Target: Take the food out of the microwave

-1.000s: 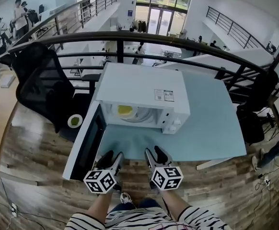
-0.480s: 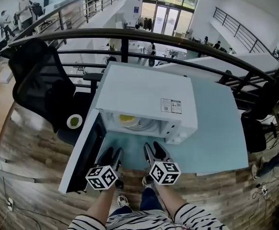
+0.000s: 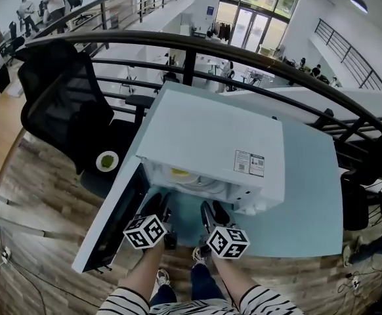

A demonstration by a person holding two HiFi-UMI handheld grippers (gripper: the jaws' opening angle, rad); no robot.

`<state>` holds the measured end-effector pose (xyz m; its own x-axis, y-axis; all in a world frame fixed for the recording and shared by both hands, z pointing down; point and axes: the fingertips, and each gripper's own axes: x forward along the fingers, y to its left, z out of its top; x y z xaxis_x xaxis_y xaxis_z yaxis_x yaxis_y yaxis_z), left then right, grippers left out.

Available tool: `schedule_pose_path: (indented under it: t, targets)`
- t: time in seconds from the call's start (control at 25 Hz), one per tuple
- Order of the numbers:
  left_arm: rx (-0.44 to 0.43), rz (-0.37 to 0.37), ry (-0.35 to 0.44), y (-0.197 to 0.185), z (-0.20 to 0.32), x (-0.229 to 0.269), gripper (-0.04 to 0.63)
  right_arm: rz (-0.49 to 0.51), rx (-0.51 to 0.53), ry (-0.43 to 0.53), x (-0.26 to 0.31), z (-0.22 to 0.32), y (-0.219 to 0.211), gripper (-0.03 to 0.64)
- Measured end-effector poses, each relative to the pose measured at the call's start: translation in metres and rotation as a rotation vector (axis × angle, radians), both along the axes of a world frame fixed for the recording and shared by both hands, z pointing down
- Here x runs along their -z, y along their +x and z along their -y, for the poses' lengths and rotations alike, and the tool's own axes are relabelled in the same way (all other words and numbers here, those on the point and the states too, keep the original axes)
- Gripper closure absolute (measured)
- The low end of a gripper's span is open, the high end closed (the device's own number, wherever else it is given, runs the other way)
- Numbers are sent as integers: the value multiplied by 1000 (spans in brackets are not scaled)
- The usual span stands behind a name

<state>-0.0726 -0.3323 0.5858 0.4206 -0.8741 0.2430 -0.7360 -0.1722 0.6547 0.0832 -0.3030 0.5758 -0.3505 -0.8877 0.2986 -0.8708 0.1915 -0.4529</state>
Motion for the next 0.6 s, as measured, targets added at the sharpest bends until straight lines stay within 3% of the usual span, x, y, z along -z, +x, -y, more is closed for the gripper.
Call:
schedule_pose_path:
  t: [0.6]
  targets:
    - [96, -98, -67, 11, 62, -20, 400, -18, 72, 7, -7, 18, 5, 439]
